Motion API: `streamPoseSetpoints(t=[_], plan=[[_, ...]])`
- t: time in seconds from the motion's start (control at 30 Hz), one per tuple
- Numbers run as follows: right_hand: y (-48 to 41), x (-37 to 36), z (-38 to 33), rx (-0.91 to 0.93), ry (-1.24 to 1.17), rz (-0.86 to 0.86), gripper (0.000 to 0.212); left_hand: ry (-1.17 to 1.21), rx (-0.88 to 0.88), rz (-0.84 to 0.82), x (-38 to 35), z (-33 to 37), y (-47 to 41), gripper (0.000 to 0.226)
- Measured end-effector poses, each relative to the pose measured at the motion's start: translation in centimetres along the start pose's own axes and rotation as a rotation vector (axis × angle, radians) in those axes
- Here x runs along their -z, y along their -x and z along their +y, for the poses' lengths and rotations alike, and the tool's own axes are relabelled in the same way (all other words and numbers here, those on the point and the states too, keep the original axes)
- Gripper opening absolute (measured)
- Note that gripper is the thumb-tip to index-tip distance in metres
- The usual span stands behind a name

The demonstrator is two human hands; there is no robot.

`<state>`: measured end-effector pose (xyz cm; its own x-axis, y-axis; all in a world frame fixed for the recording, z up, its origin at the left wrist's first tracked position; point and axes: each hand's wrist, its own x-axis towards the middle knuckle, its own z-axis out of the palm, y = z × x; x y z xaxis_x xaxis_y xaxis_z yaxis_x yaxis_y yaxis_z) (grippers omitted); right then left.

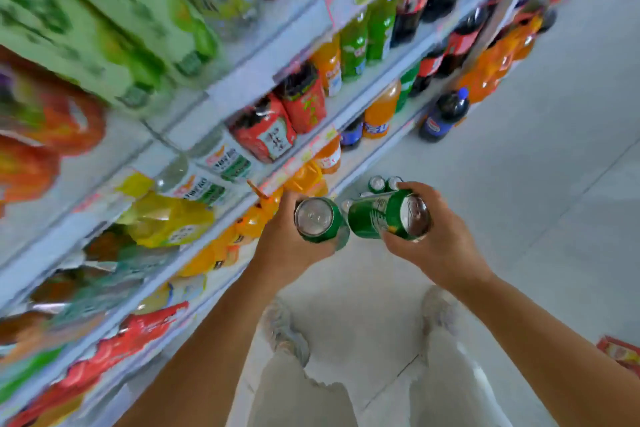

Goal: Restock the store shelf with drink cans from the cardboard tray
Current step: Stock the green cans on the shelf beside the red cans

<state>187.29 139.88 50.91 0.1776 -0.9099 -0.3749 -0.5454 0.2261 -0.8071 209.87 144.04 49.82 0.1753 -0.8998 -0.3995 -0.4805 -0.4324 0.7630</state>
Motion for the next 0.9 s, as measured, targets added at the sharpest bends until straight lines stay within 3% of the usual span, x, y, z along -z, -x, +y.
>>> streamPoseSetpoints(t=[0.2,0.53,0.7,0.8,0.9], plan=[[5.6,3.2,-18.8,0.383,-0.172,0.001,0.061,0.139,-0.199,0.262,14.0,10.2,9.3,0.058],[11.5,2.1,-39.0,0.821,-0.28,-0.213,0.054,0.431,-0.457,0.759,26.7,16.6,22.3,0.055],[11.2,-1.2,-46.7,0.917,-0.295,-0.297,0.054,0.401,-0.474,0.964,31.8,15.6,25.1,0.041],[8.9,-4.4,-50.6,0.896,-0.193,-0.349,0.057,0.337,-0.444,1.0,34.2,14.1,25.2,0.04],[6.0,-7.5,-52.9,0.916,-0.079,-0.332,0.045,0.291,-0.433,0.985,35.4,12.9,24.8,0.043]])
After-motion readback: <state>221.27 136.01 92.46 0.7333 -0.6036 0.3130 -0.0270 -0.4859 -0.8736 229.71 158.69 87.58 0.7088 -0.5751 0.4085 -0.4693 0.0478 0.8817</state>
